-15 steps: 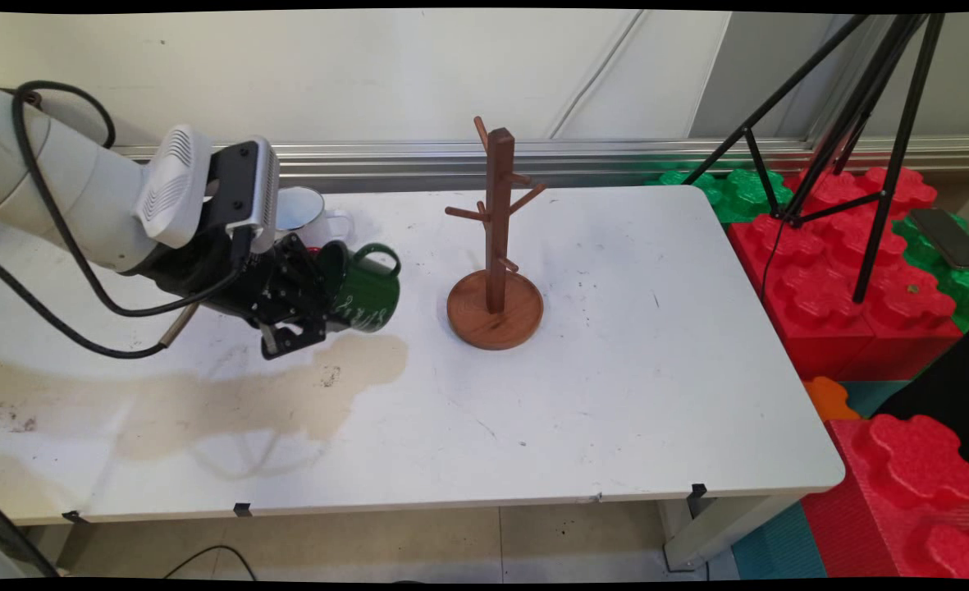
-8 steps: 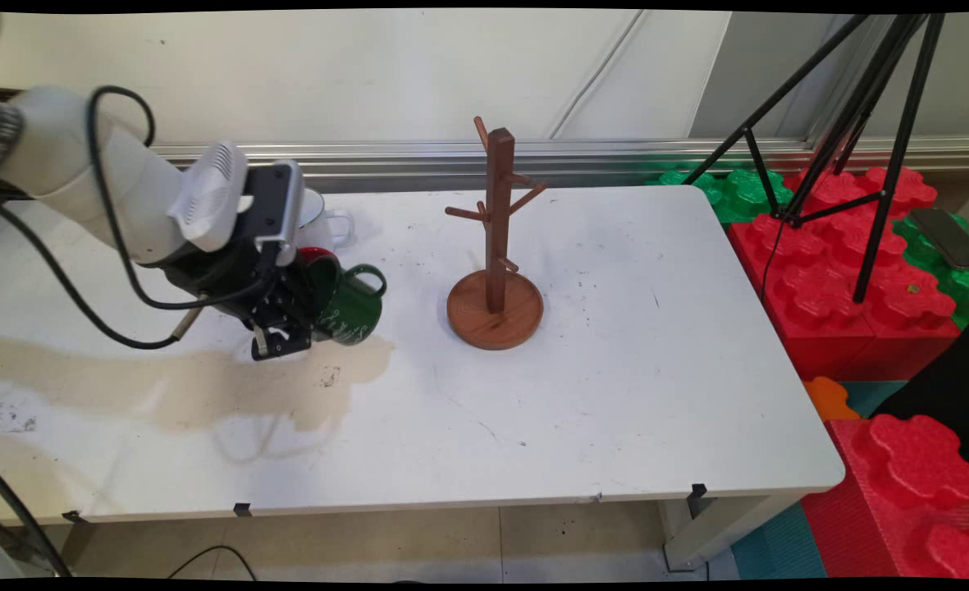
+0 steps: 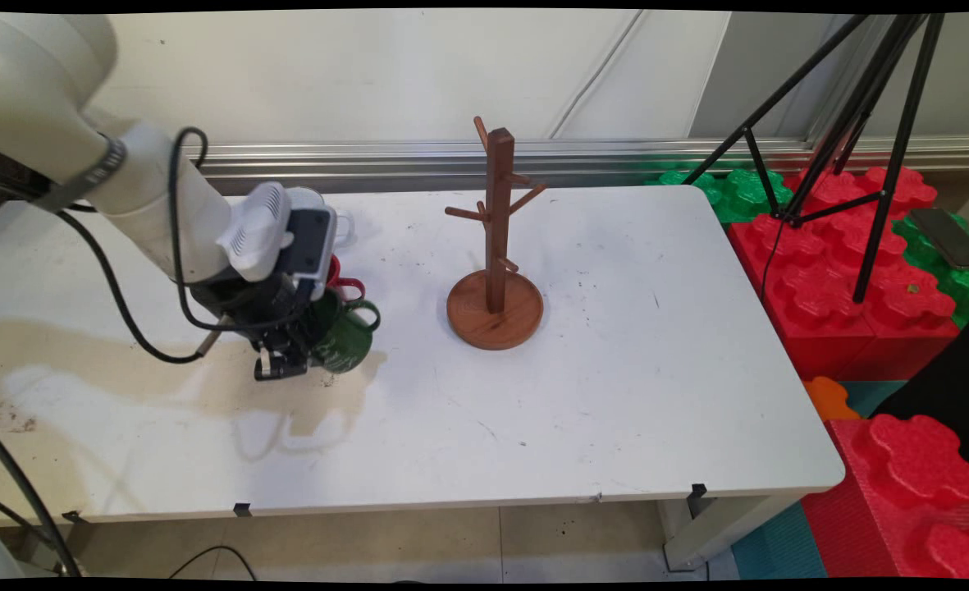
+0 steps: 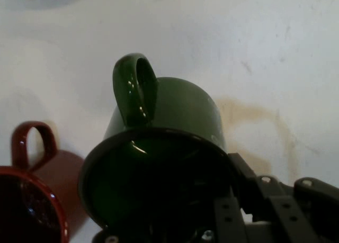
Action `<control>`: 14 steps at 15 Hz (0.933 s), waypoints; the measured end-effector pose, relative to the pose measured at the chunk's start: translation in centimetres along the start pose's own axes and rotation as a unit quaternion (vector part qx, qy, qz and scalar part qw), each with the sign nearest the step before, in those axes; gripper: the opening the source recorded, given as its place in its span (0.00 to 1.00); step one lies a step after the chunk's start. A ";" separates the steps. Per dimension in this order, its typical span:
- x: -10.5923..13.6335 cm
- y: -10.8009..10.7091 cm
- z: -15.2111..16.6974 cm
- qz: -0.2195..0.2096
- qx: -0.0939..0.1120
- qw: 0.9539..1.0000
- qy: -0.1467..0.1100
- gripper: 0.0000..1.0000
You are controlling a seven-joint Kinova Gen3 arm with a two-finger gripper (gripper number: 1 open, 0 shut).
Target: Place the picked object on the table
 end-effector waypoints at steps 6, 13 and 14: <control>0.9 0.1 2.4 0.010 -0.019 0.999 -0.050 0.00; 2.0 0.1 5.0 0.020 -0.032 0.995 -0.093 0.00; 2.1 0.0 5.3 0.021 -0.033 0.994 -0.098 0.00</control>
